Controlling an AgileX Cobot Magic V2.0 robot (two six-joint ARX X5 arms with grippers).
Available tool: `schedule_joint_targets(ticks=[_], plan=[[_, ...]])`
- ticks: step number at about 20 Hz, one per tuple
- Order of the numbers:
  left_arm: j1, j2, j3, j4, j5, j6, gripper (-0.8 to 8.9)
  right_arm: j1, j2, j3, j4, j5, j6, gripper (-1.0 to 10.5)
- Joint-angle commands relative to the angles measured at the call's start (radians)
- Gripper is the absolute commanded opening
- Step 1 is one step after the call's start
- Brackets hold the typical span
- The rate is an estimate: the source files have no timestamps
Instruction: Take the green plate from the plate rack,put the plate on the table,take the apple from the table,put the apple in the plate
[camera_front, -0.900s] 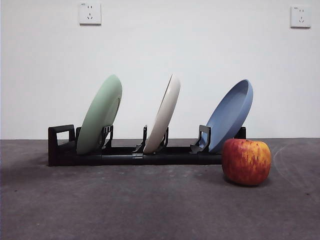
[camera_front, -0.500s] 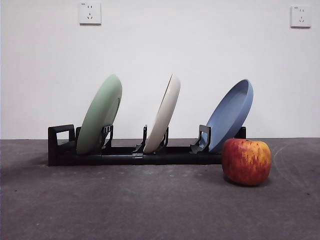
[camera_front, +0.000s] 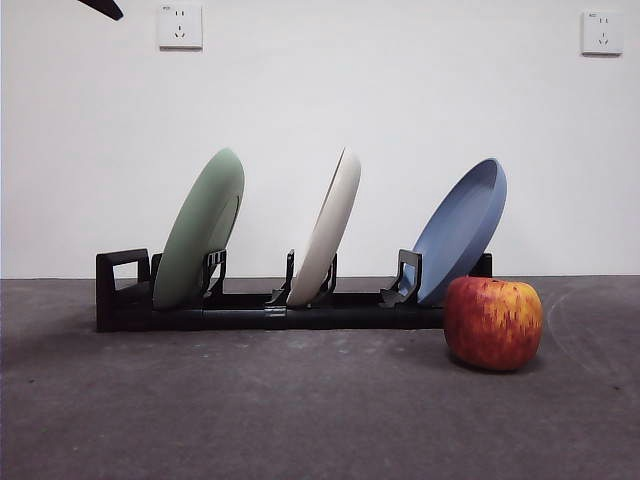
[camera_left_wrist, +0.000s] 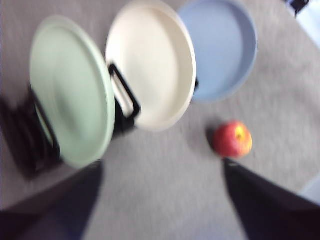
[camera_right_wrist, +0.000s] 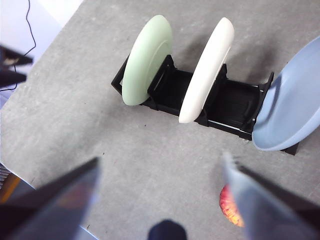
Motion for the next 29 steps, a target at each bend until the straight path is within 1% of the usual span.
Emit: schedule_joint_targets(ticks=[1, 2, 4, 9, 12, 13, 15, 23, 29], plan=[[-0.004, 0.037, 0.025, 0.042, -0.024, -0.026, 4.79, 0.002, 0.005, 0.005, 0.009, 0.002, -0.007, 6.9], [-0.004, 0.062, 0.048, 0.045, -0.042, -0.032, 4.79, 0.002, 0.005, 0.005, 0.009, 0.007, -0.007, 6.9], [-0.004, 0.133, 0.120, 0.040, -0.040, -0.035, 4.78, 0.002, 0.005, 0.005, 0.008, 0.025, -0.007, 6.9], [-0.006, 0.367, 0.382, -0.032, -0.050, -0.035, 4.76, 0.002, 0.005, 0.005, 0.004, 0.035, -0.006, 6.9], [-0.022, 0.475, 0.485, -0.083, -0.152, -0.033, 4.76, 0.002, 0.005, 0.005, 0.004, 0.049, -0.005, 6.9], [-0.026, 0.503, 0.498, -0.084, -0.180, -0.027, 4.76, 0.002, 0.006, 0.005, 0.004, 0.061, -0.005, 6.9], [-0.032, 0.539, 0.498, -0.083, -0.202, -0.018, 4.76, 0.002, 0.010, 0.005, 0.004, 0.065, -0.005, 6.9], [-0.032, 0.665, 0.498, -0.081, -0.213, -0.008, 4.69, 0.001, 0.011, 0.005, 0.005, 0.083, -0.006, 6.9], [-0.032, 0.682, 0.498, -0.055, -0.223, 0.004, 4.67, 0.001, 0.012, 0.005, 0.005, 0.087, -0.007, 6.9]])
